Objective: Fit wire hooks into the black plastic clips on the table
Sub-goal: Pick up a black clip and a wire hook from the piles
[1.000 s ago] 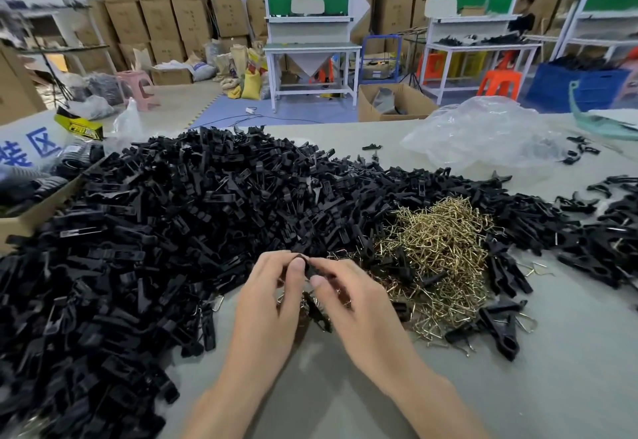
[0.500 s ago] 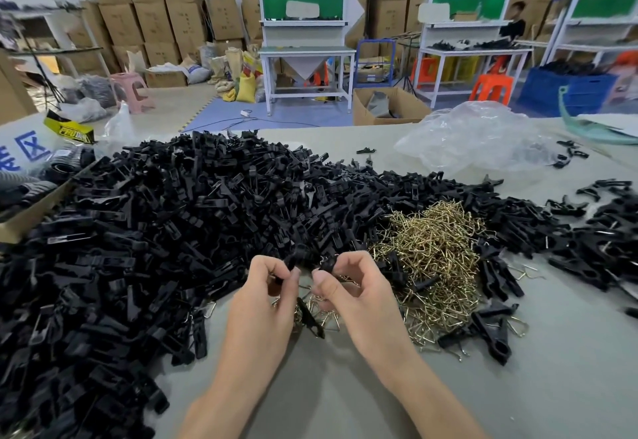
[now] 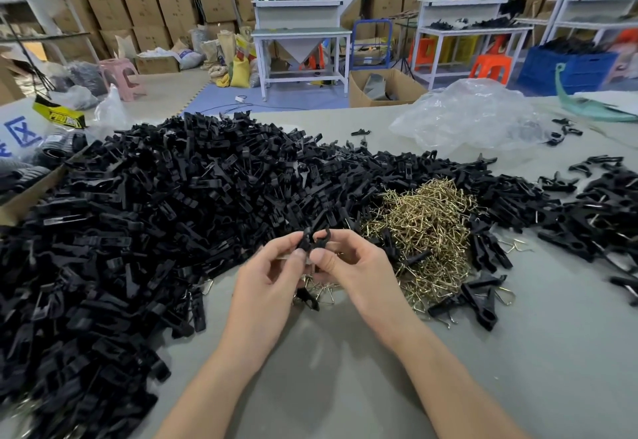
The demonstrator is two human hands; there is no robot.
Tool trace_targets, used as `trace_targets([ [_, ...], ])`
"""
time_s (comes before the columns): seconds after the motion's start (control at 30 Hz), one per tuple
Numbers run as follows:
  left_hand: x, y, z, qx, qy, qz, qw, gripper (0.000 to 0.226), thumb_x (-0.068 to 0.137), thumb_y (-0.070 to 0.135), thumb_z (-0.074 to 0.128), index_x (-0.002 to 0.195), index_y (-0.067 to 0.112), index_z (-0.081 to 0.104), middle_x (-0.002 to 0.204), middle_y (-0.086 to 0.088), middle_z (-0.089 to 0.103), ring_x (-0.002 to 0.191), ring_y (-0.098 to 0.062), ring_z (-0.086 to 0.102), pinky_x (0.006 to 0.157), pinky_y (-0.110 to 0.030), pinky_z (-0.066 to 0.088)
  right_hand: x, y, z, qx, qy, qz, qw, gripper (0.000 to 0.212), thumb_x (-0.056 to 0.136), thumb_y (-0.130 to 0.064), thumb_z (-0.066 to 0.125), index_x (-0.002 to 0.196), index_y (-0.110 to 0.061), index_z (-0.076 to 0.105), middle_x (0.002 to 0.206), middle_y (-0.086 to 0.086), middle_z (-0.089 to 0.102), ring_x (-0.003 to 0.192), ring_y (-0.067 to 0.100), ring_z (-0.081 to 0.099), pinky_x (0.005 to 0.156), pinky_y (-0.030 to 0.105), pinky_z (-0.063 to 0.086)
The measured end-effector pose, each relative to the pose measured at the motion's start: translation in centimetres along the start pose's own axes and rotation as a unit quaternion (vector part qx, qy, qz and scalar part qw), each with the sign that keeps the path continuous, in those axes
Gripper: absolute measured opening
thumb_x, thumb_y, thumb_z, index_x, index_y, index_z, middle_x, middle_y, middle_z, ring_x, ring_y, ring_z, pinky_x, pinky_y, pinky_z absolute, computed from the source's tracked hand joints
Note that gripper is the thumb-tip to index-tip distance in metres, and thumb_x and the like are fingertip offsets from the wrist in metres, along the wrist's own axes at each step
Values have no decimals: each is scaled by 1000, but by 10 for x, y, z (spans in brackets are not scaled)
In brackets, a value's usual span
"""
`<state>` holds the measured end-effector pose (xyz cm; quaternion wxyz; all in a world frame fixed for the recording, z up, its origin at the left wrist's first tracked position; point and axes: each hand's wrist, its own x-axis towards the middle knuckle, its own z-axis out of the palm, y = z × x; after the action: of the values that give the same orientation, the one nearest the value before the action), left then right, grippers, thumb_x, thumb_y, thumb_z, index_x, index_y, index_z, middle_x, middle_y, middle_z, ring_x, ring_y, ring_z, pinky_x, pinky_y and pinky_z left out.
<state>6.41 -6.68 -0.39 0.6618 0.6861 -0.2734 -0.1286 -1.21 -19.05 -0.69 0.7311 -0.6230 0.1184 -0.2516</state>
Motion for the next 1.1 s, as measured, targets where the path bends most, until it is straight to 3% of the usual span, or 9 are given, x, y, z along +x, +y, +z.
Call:
trace_targets([
  [0.2,0,-1,1,-21,-2,17,1000,23,98,13,60,113,28,68,92,1,74,85,-9,69,74,-16,52,2,2,-2,5,3,3,1000,17,88,-13,76,102,-23,74,81,-4,74,83,9,72,77,24,59],
  [0.4,0,-2,1,-16,-1,22,1000,18,96,15,62,108,27,69,95,3,73,89,-16,70,79,-23,55,2,1,-1,2,-1,6,1000,20,89,-10,74,109,-11,72,85,0,76,80,7,71,73,22,58],
  [0.57,-1,0,1,-9,6,34,999,16,96,15,64,104,28,70,89,6,74,80,-7,68,70,-15,51,2,1,-2,-4,-3,6,1000,21,88,-14,75,109,-15,73,84,-1,75,81,7,71,72,21,58],
  [0.7,-1,0,1,7,32,47,998,15,94,18,66,100,32,71,84,8,72,68,-4,60,61,-14,48,2,1,-2,-4,-2,4,1000,29,79,-28,78,106,-19,73,82,-2,74,78,7,69,72,22,57],
  [0.83,-3,0,2,5,21,42,999,15,95,16,65,101,29,70,83,11,73,70,-3,64,62,-14,49,2,2,-2,-15,-5,3,1000,21,87,-15,75,108,-14,73,89,4,76,82,8,70,72,22,57],
  [1.0,-3,-2,1,30,17,54,998,15,97,21,62,101,32,71,85,8,75,76,-11,68,67,-23,53,1,1,-2,-29,-3,2,1000,20,90,-15,73,110,-14,75,92,2,77,82,5,69,75,23,58],
  [1.1,-3,-2,-1,33,12,71,997,17,99,20,59,97,32,72,85,13,74,74,-2,65,65,-13,48,-2,0,-1,-60,1,-4,998,22,96,-18,66,116,-15,74,89,-3,73,76,2,62,73,20,54],
])
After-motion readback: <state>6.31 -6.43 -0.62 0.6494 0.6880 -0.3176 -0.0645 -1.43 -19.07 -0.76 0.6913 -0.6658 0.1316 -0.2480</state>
